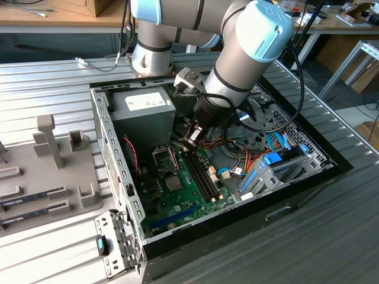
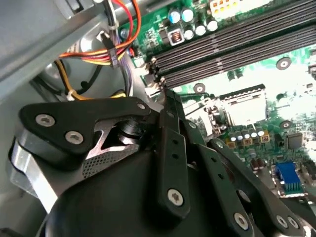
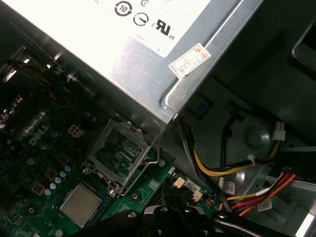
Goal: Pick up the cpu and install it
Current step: 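Close the cpu cover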
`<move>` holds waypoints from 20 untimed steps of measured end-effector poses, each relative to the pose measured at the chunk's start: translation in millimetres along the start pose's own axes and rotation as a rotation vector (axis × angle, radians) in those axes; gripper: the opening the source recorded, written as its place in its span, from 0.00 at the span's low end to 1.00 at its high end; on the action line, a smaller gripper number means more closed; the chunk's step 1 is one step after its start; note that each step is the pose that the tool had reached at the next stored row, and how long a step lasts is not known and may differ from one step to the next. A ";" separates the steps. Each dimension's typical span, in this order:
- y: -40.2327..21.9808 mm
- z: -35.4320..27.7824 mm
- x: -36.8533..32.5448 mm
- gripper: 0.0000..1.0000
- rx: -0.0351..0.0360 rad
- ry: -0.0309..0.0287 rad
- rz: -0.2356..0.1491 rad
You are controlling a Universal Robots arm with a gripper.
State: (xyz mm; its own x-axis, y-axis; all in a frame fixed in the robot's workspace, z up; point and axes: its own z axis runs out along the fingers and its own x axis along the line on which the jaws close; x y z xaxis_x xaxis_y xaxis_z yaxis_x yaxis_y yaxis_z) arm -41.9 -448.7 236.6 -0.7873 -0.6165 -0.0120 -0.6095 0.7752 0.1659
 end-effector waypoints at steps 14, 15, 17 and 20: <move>4.3 4.0 6.1 0.11 -0.0486 -0.0247 -0.075; 4.1 4.7 6.1 0.11 -0.0493 -0.0253 -0.075; 3.9 6.3 6.1 0.11 -0.0516 -0.0274 -0.074; 3.4 10.4 6.1 0.11 -0.0589 -0.0337 -0.074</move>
State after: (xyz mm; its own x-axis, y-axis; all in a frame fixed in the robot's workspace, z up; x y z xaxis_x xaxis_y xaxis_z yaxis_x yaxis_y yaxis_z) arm -49.7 -448.4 226.8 -0.7434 -0.6662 -0.0595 -0.6607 0.7174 0.2210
